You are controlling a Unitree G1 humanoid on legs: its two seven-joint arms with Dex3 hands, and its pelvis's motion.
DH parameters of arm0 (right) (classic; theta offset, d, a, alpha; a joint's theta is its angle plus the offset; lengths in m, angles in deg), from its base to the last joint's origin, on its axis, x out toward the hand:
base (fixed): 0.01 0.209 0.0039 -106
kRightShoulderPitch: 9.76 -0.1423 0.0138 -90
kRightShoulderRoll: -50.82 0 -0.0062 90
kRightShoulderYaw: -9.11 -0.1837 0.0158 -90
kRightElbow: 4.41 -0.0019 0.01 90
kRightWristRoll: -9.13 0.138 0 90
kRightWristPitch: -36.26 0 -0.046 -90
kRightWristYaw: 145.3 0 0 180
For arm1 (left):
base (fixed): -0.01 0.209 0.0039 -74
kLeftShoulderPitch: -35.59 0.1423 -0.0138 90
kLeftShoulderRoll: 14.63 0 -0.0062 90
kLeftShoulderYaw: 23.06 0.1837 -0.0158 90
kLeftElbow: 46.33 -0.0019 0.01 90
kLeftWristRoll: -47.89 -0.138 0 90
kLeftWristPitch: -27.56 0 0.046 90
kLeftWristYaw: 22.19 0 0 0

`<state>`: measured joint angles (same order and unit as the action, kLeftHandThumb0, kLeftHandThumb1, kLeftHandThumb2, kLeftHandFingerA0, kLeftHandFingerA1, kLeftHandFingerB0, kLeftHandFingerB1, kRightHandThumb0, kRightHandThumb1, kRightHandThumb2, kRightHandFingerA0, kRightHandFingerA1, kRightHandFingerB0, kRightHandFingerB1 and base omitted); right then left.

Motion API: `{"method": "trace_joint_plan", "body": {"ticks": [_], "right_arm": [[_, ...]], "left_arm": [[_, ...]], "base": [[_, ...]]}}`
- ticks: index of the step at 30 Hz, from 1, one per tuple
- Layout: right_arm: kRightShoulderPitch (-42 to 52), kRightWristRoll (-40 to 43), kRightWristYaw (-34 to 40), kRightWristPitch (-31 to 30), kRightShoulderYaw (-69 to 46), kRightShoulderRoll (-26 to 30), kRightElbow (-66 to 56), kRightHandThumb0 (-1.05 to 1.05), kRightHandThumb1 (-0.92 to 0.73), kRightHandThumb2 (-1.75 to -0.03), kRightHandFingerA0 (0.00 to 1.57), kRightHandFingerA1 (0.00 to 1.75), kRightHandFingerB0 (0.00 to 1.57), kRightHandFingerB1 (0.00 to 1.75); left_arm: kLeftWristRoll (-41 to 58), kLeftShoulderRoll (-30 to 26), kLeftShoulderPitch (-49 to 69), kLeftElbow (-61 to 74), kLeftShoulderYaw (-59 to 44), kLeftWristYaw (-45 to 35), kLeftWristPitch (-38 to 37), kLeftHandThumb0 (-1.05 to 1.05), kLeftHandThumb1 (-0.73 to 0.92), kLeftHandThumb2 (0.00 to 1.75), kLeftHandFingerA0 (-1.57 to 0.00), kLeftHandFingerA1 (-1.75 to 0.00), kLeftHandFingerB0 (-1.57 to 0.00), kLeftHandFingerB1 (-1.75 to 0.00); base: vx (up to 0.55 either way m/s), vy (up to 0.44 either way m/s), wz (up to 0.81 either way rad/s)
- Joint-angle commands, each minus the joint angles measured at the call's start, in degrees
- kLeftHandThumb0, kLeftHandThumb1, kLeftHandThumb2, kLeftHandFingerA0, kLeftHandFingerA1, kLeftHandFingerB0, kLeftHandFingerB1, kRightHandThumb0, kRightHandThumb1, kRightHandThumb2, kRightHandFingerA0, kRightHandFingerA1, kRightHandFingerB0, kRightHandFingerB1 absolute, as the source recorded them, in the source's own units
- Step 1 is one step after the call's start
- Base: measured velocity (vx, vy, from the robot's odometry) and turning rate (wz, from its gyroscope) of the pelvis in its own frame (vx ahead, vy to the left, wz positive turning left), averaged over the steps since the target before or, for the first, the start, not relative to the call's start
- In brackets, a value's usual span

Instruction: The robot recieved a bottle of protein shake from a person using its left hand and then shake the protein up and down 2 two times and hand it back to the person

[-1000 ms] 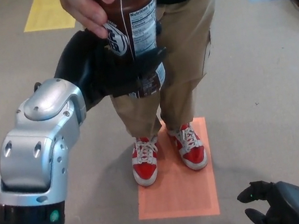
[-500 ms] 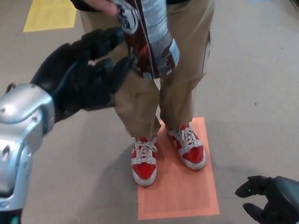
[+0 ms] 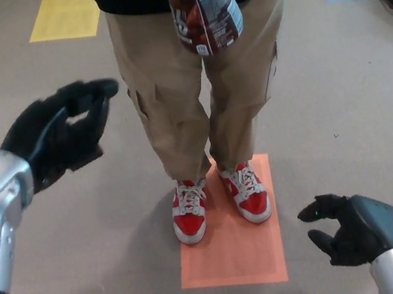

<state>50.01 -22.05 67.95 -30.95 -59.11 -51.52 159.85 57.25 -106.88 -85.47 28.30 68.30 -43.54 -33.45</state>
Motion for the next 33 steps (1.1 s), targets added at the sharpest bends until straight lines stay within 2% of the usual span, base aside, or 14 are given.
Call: {"method": "trace_joint_plan", "body": {"ticks": [1, 2, 3, 4, 5, 6, 7, 8, 9, 12, 15, 22, 33], "right_arm": [[-4.5, 2.3, -3.7, -1.5, -2.6, 2.0, 0.8, -0.45, -0.7, -0.76, 0.91, 0.68, 0.77, 0.46], [-5.5, 2.0, -3.9, -2.0, -2.4, 2.2, 0.8, -0.46, -0.72, -0.74, 0.91, 0.66, 0.76, 0.46], [-5.8, 1.9, -3.8, -2.2, -2.4, 2.2, 0.9, -0.46, -0.72, -0.74, 0.91, 0.64, 0.76, 0.46], [-6.3, 1.9, -3.8, -2.4, -2.6, 2.1, 0.9, -0.45, -0.71, -0.75, 0.9, 0.62, 0.76, 0.46], [-6.4, 2.0, -3.9, -2.5, -2.6, 2.0, 1.0, -0.45, -0.71, -0.75, 0.9, 0.62, 0.76, 0.46], [-6.5, 2.0, -3.9, -2.5, -2.7, 2.0, 1.0, -0.45, -0.71, -0.75, 0.9, 0.61, 0.76, 0.46], [-6.6, 2.0, -3.9, -2.5, -2.7, 2.0, 1.0, -0.45, -0.71, -0.75, 0.9, 0.61, 0.76, 0.46], [-6.6, 1.9, -4.0, -2.4, -2.6, 2.0, 1.1, -0.45, -0.72, -0.74, 0.89, 0.6, 0.74, 0.46], [-6.6, 1.8, -4.0, -2.4, -2.6, 2.0, 1.1, -0.44, -0.71, -0.75, 0.89, 0.61, 0.74, 0.46], [-6.7, 1.7, -4.0, -2.5, -2.5, 2.0, 1.1, -0.44, -0.71, -0.77, 0.89, 0.6, 0.73, 0.46], [-7.1, 1.8, -4.9, -3.6, -2.7, 1.9, 1.3, -0.45, -0.73, -0.75, 0.87, 0.63, 0.72, 0.45], [-8.0, 1.1, -3.9, -4.7, -2.2, 1.4, 1.5, -0.44, -0.72, -0.75, 0.89, 0.67, 0.74, 0.46], [-8.1, 2.0, -4.5, -4.7, -3.7, 1.2, 1.4, -0.46, -0.78, -0.73, 0.84, 0.59, 0.71, 0.44]], "left_arm": [[-4.0, 0.8, 3.1, -22.8, -5.4, 9.1, -26.2, -0.76, 0.78, 1.05, -0.38, -0.52, -0.13, -0.41], [-7.9, -0.3, 3.8, -27.0, -2.3, 11.8, -31.1, -0.79, 0.81, 1.08, -0.42, -0.52, -0.14, -0.41], [-9.0, -0.6, 3.9, -28.4, -1.3, 12.9, -32.5, -0.79, 0.8, 1.07, -0.42, -0.52, -0.14, -0.41], [-11.9, -1.1, 4.2, -31.1, 0.9, 16.2, -35.9, -0.65, 0.9, 0.67, -0.55, -0.39, -0.2, -0.28], [-13.2, -1.3, 4.4, -32.0, 1.9, 17.8, -37.2, -0.65, 0.9, 0.67, -0.55, -0.39, -0.2, -0.28], [-15.3, -1.6, 4.6, -33.6, 3.7, 20.5, -39.3, -0.52, 0.74, 0.62, -0.58, -0.4, -0.21, -0.28], [-15.9, -1.6, 4.5, -34.3, 4.2, 21.3, -39.9, -0.52, 0.74, 0.62, -0.58, -0.4, -0.21, -0.28], [-21.1, -2.1, 4.8, -36.1, 8.7, 27.9, -41.3, -0.29, 0.42, 0.91, -0.49, -0.63, -0.08, -0.46], [-24.2, -2.6, 5.0, -37.2, 11.6, 31.5, -41.8, -0.34, 0.59, 0.58, -0.59, -0.39, -0.2, -0.29], [-28.0, -3.4, 4.9, -39.3, 16.0, 36.2, -41.9, -0.32, 0.55, 0.57, -0.59, -0.39, -0.2, -0.29], [-32.4, -4.1, 3.9, -42.7, 22.0, 41.6, -41.8, -0.38, 0.59, 0.58, -0.51, -0.36, -0.12, -0.26], [-33.2, -4.9, 2.3, -46.7, 26.5, 44.3, -41.8, -0.43, 0.64, 0.62, -0.51, -0.37, -0.1, -0.23], [-33.4, -4.6, 0.0, -50.2, 30.9, 47.0, -43.3, -0.51, 0.72, 0.64, -0.46, -0.36, -0.12, -0.2]], "base": [[0.0, 0.0, 0.0], [0.0, 0.0, 0.0], [0.0, 0.0, 0.0], [0.0, 0.0, 0.0], [0.0, 0.0, 0.0], [0.0, 0.0, 0.0], [0.0, 0.0, 0.0], [0.0, 0.0, 0.0], [0.0, 0.0, 0.0], [0.0, 0.0, 0.0], [0.0, 0.0, 0.0], [0.0, 0.0, 0.0], [0.0, 0.0, 0.0]]}}
